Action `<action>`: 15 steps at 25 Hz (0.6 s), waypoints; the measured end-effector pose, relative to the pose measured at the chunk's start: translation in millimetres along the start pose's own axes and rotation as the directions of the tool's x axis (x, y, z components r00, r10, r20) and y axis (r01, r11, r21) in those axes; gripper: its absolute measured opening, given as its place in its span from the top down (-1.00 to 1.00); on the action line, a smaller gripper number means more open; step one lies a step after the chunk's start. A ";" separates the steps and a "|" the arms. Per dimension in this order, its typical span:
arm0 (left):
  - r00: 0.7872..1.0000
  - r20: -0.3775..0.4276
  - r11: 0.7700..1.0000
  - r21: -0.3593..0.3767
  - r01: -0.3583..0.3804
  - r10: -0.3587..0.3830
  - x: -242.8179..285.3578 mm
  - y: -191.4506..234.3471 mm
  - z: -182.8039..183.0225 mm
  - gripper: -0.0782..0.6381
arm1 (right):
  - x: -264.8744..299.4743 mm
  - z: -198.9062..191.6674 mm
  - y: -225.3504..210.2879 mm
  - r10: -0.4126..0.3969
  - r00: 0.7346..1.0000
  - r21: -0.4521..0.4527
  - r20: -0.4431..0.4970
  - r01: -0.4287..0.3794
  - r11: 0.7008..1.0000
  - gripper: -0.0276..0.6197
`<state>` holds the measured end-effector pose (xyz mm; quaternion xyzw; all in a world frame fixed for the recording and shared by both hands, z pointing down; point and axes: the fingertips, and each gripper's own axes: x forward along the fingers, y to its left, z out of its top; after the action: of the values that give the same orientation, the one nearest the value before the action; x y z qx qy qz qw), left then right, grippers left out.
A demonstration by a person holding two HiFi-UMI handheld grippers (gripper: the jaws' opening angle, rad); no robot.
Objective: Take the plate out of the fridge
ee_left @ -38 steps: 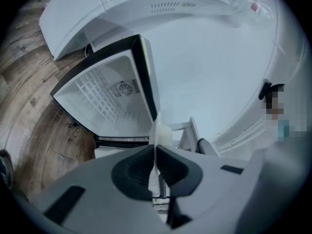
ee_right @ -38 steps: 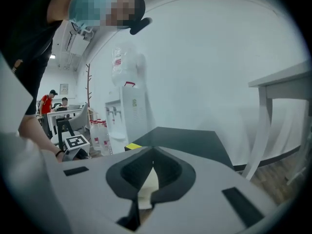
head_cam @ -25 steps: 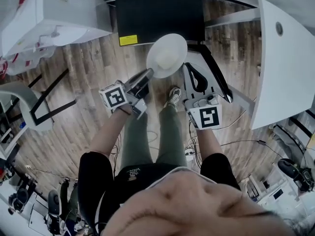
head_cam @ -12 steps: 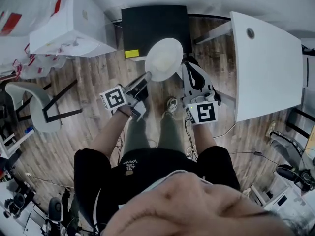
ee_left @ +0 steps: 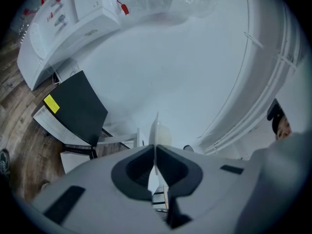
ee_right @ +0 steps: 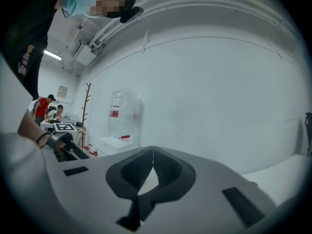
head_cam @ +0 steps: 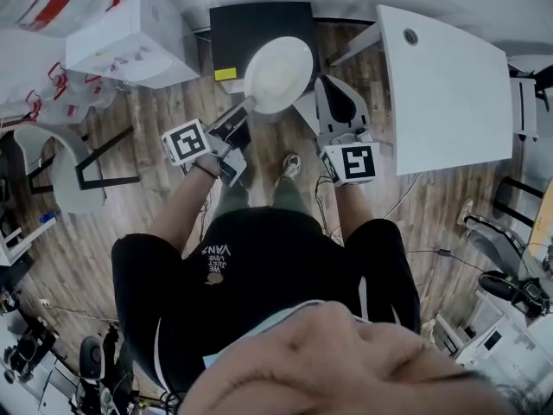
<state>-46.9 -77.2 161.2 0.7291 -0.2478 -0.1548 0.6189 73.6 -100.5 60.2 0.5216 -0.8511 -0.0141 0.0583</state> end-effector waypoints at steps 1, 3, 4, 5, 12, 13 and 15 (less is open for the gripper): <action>1.000 0.002 1.000 0.003 0.018 -0.018 -1.5 -8.8 -2.9 0.71 | -4.8 5.1 1.0 0.000 1.000 -0.008 0.005 0.000 1.000 0.88; 0.999 0.007 0.999 -0.002 0.040 -0.040 -4.4 -22.4 -9.7 0.71 | -14.7 13.8 1.0 -0.004 1.000 -0.017 0.015 0.004 1.000 0.88; 0.999 0.009 0.999 -0.003 0.045 -0.045 -5.9 -27.8 -13.0 0.71 | -19.7 17.4 0.6 -0.007 1.000 -0.019 0.018 0.007 1.000 0.88; 0.999 0.010 0.999 0.000 0.047 -0.047 -7.6 -32.7 -15.7 0.71 | -24.7 20.3 1.0 -0.010 1.000 -0.019 0.021 0.010 1.000 0.88; 0.998 0.024 0.998 0.029 0.056 -0.056 -19.7 -53.7 -23.7 0.71 | -52.6 28.2 10.8 -0.022 0.999 0.001 0.028 0.022 1.000 0.88; 0.998 0.027 0.998 0.034 0.062 -0.063 -20.7 -57.2 -24.9 0.71 | -57.2 29.3 11.8 -0.024 0.999 0.004 0.032 0.024 1.000 0.88; 0.997 0.033 0.997 0.038 0.072 -0.073 -22.0 -63.1 -27.3 0.71 | -64.8 30.4 12.4 -0.025 0.999 0.005 0.035 0.025 1.000 0.88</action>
<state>-39.9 -35.5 102.7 0.7459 -0.2345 -0.1849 0.5953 88.2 -38.3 25.7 0.5320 -0.8454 -0.0221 0.0422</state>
